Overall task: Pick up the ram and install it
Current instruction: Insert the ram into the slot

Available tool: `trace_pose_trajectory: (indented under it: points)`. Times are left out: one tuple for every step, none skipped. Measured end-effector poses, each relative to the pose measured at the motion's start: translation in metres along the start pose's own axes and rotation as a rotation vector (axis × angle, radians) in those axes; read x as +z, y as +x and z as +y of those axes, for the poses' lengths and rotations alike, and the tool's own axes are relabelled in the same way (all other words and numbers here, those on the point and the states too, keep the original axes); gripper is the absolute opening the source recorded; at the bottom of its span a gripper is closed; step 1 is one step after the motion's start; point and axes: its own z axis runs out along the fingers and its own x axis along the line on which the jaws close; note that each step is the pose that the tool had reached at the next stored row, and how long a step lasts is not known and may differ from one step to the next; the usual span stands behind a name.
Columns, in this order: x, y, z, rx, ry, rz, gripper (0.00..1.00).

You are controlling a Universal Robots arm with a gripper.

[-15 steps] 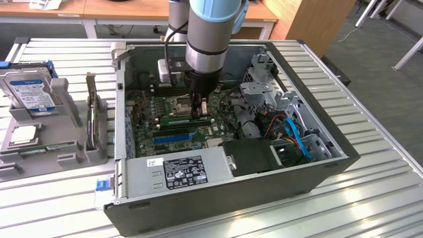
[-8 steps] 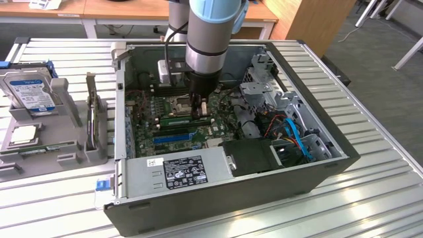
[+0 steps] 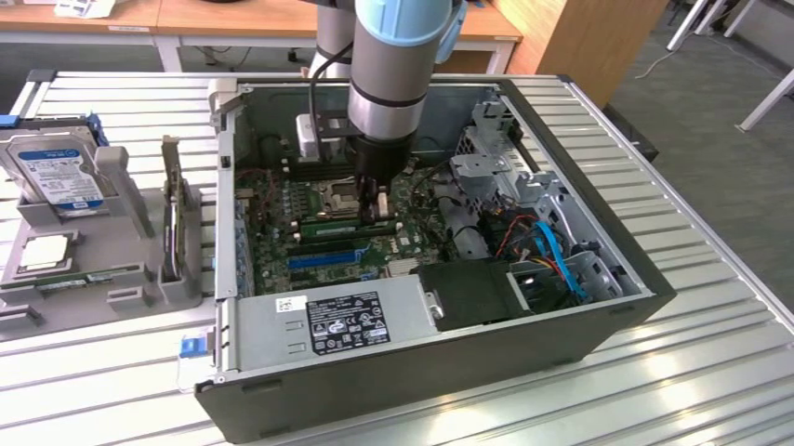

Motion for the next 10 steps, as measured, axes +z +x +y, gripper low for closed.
trace_pose_trajectory:
  points:
    - [0.0001, 0.0000, 0.0000, 0.000, 0.0001, 0.0001, 0.11]
    - [0.0001, 0.0000, 0.0000, 0.000, 0.0001, 0.0001, 0.11]
    - [0.0001, 0.0000, 0.0000, 0.000, 0.0001, 0.0001, 0.11]
    - [0.0002, 0.0000, 0.0000, 0.000, 0.0001, 0.0000, 0.11]
    - [0.0002, 0.0000, 0.0000, 0.000, 0.0001, -0.0001, 0.11]
    - [0.0002, 0.0000, 0.0000, 0.000, 0.0001, -0.0001, 0.11]
    - [0.0002, 0.0000, 0.0000, 0.000, 0.0001, -0.0001, 0.11]
    - [0.0002, 0.0000, 0.0000, 0.000, 0.0001, 0.0000, 0.11]
    - [0.0002, 0.0000, 0.0000, 0.000, 0.0001, -0.0001, 0.11]
    - [0.0002, 0.0000, 0.0000, 0.000, 0.0002, -0.0002, 0.11]
